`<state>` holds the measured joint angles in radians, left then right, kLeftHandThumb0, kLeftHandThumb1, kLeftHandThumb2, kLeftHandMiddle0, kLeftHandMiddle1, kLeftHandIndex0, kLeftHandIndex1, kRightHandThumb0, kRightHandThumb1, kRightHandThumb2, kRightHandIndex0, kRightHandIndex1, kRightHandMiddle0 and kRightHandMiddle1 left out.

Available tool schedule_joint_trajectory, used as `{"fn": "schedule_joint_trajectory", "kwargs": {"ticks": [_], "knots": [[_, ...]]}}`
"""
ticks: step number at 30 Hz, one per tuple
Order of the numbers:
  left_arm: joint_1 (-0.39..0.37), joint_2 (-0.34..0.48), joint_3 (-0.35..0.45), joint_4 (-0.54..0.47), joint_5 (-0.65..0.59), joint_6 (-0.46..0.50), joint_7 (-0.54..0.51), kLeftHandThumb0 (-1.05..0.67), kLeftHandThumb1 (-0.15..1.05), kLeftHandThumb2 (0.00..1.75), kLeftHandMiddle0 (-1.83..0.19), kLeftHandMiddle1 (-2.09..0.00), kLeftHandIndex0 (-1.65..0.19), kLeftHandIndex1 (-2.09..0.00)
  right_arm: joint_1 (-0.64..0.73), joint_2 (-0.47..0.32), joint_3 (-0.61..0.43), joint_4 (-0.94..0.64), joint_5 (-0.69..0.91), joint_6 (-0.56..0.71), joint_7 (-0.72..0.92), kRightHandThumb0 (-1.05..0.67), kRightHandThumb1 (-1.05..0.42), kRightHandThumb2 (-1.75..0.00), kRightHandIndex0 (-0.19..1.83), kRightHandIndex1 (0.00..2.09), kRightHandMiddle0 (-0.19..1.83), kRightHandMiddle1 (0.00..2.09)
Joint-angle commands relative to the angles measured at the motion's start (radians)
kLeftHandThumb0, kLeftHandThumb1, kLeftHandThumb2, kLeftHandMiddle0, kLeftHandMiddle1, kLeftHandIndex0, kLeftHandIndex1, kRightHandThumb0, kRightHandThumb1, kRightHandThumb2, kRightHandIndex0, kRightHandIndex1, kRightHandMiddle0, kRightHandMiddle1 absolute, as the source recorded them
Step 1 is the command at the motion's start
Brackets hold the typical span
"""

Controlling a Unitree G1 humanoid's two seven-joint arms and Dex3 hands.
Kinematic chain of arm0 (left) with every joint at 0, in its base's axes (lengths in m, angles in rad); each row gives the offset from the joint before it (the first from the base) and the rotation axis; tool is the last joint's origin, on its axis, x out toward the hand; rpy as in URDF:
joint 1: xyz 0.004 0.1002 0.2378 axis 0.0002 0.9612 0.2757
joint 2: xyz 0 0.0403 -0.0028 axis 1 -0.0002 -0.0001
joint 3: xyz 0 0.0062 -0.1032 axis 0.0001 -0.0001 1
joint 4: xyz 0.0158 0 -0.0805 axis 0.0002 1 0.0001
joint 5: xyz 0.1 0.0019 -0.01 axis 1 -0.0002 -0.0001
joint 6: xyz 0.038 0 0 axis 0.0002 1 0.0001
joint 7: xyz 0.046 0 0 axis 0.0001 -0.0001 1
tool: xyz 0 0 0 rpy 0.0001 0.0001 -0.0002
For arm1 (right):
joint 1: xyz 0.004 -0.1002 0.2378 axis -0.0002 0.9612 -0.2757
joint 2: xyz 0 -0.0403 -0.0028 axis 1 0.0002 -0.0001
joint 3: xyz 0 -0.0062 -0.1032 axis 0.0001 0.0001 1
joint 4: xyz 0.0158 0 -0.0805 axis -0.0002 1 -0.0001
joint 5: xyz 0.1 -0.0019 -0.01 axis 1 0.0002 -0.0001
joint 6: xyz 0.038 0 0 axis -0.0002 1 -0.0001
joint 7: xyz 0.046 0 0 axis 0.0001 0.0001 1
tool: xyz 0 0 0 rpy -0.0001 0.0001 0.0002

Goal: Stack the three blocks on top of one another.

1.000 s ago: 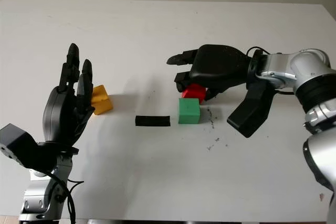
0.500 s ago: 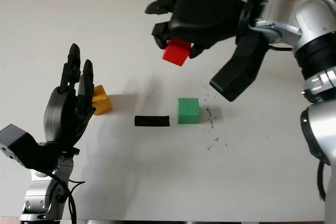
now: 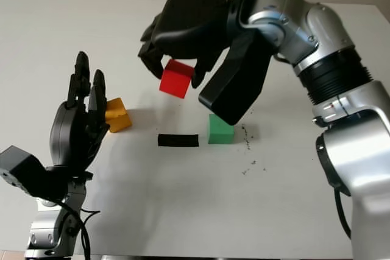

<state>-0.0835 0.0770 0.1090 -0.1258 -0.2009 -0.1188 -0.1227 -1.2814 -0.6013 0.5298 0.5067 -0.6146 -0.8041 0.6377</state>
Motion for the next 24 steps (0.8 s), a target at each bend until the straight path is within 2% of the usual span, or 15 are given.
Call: {"fn": "schedule_joint_trajectory", "kwargs": {"ticks": [1, 5, 17, 24], "knots": [[0.010, -0.008, -0.001, -0.022, 0.008, -0.009, 0.008, -0.65, 1.05, 0.59, 0.16, -0.06, 0.18, -0.04, 0.019, 0.007, -0.002, -0.046, 0.016, 0.006, 0.031, -0.39, -0.94, -0.06, 0.36, 0.05, 0.46, 1.36], [0.013, -0.009, -0.006, -0.029, 0.012, -0.006, 0.009, -0.64, 1.05, 0.60, 0.17, -0.05, 0.18, -0.04, 0.051, 0.005, -0.001, -0.093, 0.018, -0.016, 0.068, -0.45, -0.94, -0.05, 0.34, 0.04, 0.48, 1.38], [0.012, -0.003, -0.003, -0.032, 0.002, 0.003, -0.006, -0.63, 1.05, 0.61, 0.18, -0.05, 0.18, -0.03, 0.125, 0.013, 0.013, -0.133, 0.007, -0.038, 0.117, -0.41, -0.95, -0.06, 0.30, 0.03, 0.45, 1.34], [0.012, -0.002, -0.003, -0.024, 0.007, -0.009, -0.012, -0.62, 1.05, 0.62, 0.18, -0.05, 0.19, -0.04, 0.160, 0.028, 0.011, -0.103, -0.045, -0.100, 0.026, -0.43, -0.93, -0.05, 0.35, 0.06, 0.49, 1.37]]}}
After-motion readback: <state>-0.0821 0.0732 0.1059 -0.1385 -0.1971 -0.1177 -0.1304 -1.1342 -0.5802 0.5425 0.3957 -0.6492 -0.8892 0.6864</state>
